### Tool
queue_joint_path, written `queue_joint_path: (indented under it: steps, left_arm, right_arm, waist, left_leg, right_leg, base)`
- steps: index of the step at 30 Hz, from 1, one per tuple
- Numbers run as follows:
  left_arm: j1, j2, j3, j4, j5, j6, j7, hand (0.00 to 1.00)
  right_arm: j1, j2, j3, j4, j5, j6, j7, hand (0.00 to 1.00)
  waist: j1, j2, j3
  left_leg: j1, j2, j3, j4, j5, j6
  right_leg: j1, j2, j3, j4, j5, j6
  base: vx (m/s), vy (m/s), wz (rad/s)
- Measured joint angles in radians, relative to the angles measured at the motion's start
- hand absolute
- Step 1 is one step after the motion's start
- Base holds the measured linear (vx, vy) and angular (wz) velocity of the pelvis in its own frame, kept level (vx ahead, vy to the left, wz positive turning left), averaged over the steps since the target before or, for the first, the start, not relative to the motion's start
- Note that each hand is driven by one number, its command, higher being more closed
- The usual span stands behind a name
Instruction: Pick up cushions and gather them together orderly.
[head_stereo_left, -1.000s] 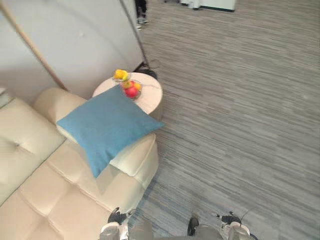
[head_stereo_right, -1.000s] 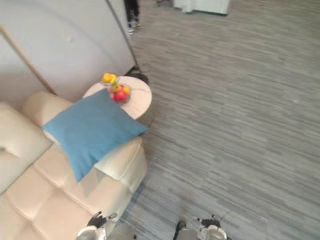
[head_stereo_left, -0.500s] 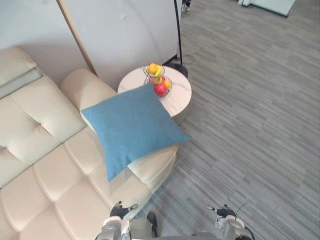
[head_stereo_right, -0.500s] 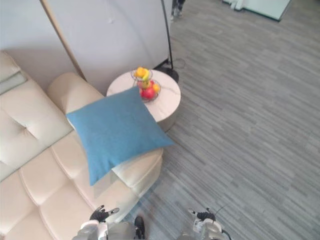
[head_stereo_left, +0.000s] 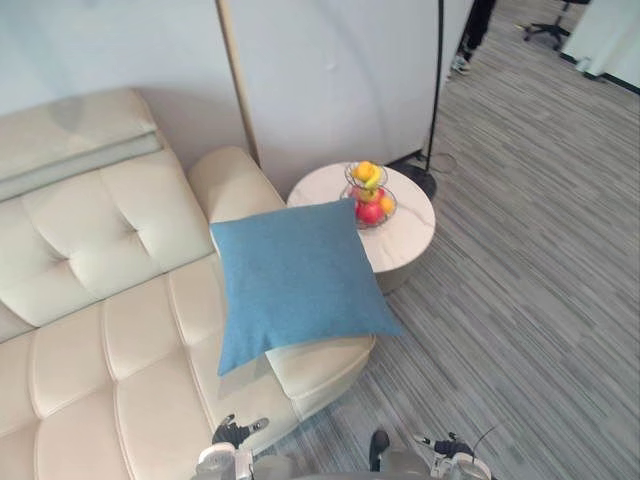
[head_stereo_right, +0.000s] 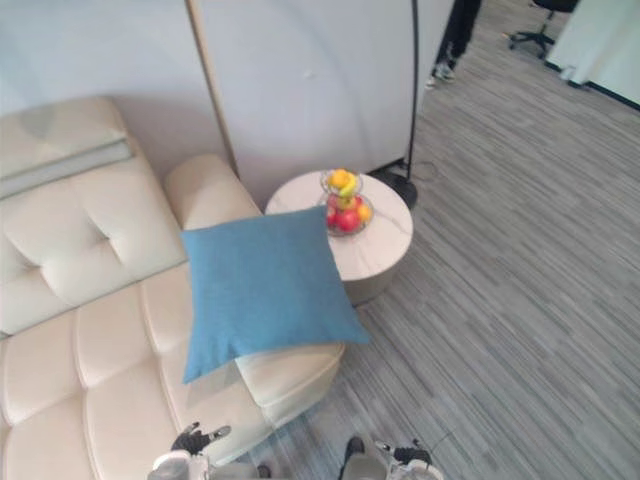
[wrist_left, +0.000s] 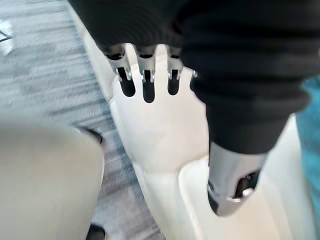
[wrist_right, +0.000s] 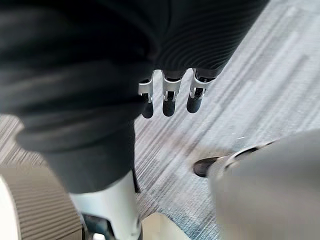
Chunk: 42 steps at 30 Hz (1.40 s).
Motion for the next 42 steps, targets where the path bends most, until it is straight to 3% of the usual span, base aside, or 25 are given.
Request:
queue_joint_path:
  steps: [2,4,9,14,17,22,25,32,39,42]
  left_arm:
    - [-0.004,0.007,-0.009,-0.003,0.000,0.000,0.000,0.00]
    - [-0.009,0.024,-0.023,-0.013,-0.002,0.000,0.001,0.00]
    - [-0.017,0.033,-0.038,-0.021,-0.004,0.000,0.003,0.00]
    - [-0.011,0.087,-0.039,-0.064,-0.033,0.000,0.004,0.00]
    - [-0.006,0.132,0.015,-0.162,-0.044,-0.004,0.006,0.00]
    - [-0.003,0.223,0.114,-0.329,-0.088,-0.031,0.029,0.00]
    - [-0.021,0.238,0.138,-0.391,-0.123,-0.050,0.047,0.00]
    - [-0.122,0.225,0.120,-0.458,-0.166,-0.070,0.089,0.00]
    - [-0.273,0.148,-0.028,-0.480,-0.199,-0.079,0.136,0.00]
    - [-0.341,0.129,-0.077,-0.471,-0.210,-0.079,0.155,0.00]
  right_arm:
    - [-0.001,0.004,-0.014,0.000,0.002,0.000,-0.002,0.00]
    - [-0.008,0.006,-0.028,0.000,0.002,0.000,-0.005,0.00]
    - [-0.041,-0.015,-0.058,-0.009,0.003,-0.001,-0.014,0.00]
    - [-0.092,-0.027,-0.056,-0.047,0.005,-0.002,-0.017,0.00]
    - [-0.117,-0.088,-0.043,-0.082,0.009,0.000,-0.018,0.00]
    - [-0.161,-0.231,0.019,-0.290,0.003,-0.004,-0.017,0.00]
    - [-0.197,-0.259,0.035,-0.379,0.001,-0.018,-0.016,0.00]
    - [-0.307,-0.222,0.118,-0.443,0.011,-0.033,-0.014,0.00]
    - [-0.407,-0.136,0.232,-0.464,0.094,-0.036,-0.021,0.00]
    - [-0.475,-0.122,0.252,-0.422,0.100,-0.036,-0.036,0.00]
  waist:
    - [0.001,-0.005,0.002]
    - [0.000,-0.028,-0.001]
    - [0.001,-0.033,-0.003]
    - [0.002,-0.034,-0.004]
    - [0.006,-0.033,-0.003]
    - [0.003,-0.031,-0.007]
    - [0.004,-0.033,-0.008]
    - [0.010,-0.034,-0.009]
    - [0.029,-0.040,0.002]
    - [0.028,-0.043,0.045]
  left_leg:
    - [-0.013,0.006,0.006,-0.004,0.028,-0.007]
    - [-0.051,0.007,0.047,-0.025,0.083,-0.010]
    - [-0.064,0.000,0.137,-0.125,0.165,0.001]
    - [-0.030,-0.002,0.150,-0.192,0.192,0.004]
    - [-0.017,-0.007,0.178,-0.240,0.219,0.009]
    - [-0.017,-0.018,0.219,-0.282,0.227,0.014]
    - [-0.018,-0.023,0.221,-0.289,0.231,0.020]
    - [-0.050,-0.033,0.220,-0.291,0.231,0.020]
    - [-0.149,-0.036,0.216,-0.260,0.231,0.021]
    - [-0.195,-0.035,0.215,-0.221,0.231,0.022]
  right_leg:
    - [0.014,-0.002,-0.055,-0.005,-0.009,-0.011]
    - [0.025,-0.017,-0.130,-0.030,-0.009,-0.014]
    - [0.032,-0.031,-0.223,-0.049,-0.005,-0.017]
    - [0.047,-0.021,-0.218,-0.077,0.018,-0.017]
    - [0.037,-0.013,-0.195,-0.112,0.046,-0.019]
    - [0.013,-0.012,-0.156,-0.143,0.072,-0.007]
    - [0.007,-0.010,-0.145,-0.166,0.085,-0.005]
    - [-0.010,-0.009,-0.141,-0.199,0.108,-0.009]
    - [-0.082,-0.016,-0.129,-0.207,0.125,-0.024]
    - [-0.108,-0.023,-0.121,-0.203,0.135,-0.035]
  base:
    - [0.03,-0.128,0.90]
    - [0.02,-0.104,1.03]
    - [-0.01,-0.025,0.67]
    - [-0.05,0.023,0.02]
    - [-0.08,0.037,-0.22]
    - [-0.04,0.041,-0.21]
    - [0.05,0.020,-0.13]
    - [0.11,0.012,-0.01]
    - [0.05,0.022,0.08]
    - [-0.02,0.018,0.05]
